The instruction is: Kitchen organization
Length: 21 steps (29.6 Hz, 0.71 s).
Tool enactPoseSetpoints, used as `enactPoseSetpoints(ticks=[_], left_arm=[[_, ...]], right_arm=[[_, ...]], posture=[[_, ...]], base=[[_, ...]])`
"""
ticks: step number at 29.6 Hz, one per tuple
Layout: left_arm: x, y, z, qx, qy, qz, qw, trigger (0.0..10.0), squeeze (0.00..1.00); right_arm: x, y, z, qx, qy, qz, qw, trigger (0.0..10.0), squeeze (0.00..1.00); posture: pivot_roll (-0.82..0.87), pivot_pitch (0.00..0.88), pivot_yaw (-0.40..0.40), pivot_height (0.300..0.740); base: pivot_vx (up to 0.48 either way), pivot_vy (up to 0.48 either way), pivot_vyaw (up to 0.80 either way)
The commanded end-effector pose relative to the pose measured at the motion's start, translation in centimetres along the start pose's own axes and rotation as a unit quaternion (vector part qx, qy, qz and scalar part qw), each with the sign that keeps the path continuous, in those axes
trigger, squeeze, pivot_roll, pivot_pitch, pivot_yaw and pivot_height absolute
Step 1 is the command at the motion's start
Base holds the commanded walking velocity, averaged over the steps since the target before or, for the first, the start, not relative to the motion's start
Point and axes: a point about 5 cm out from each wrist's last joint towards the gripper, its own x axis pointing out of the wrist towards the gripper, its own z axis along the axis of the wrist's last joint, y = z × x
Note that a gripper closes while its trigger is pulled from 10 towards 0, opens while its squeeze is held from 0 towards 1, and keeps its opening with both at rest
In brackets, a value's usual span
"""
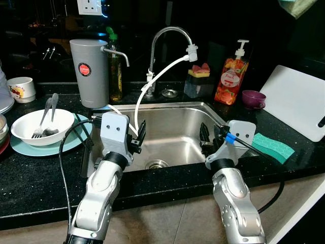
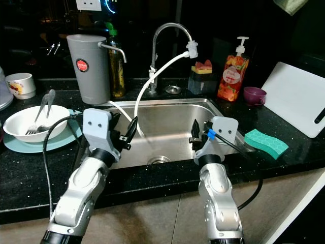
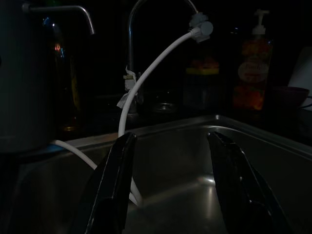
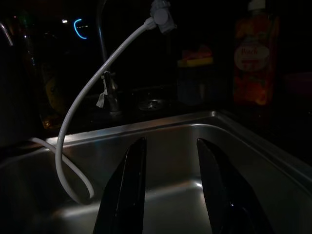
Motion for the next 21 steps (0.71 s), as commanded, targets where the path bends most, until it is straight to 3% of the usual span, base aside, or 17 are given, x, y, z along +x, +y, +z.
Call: enactPoseSetpoints(ticks=[1,10,21], left_arm=[[-0.4,0.0,-0.2,0.000,0.007,0.001,1.000,10.0,0.00],[-1.6,0.9,-0.8,0.027,0.027,0.027,0.999,10.0,0.00],[-3.0,1.8,-0.8,0.009,0.051,0.054,0.997,10.0,0.00]], right_arm=[[-0.3,-0.2,-0.3,-0.001,0.007,-0.005,1.000,10.0,0.00],[-0.6,0.0,-2.3,0.018,0.041,-0.006,0.999,10.0,0.00],[-0.4,1.1,-3.3,0.030,0.049,0.002,0.998,10.0,0.00]], posture=[[0.10,0.054,-0.083,0.740],[0.13,0.044,-0.076,0.740],[0.17,0.038,-0.032,0.740]], base=[[0.000,0.000,0.00],[0.000,0.000,0.00],[0.000,0.000,0.00]])
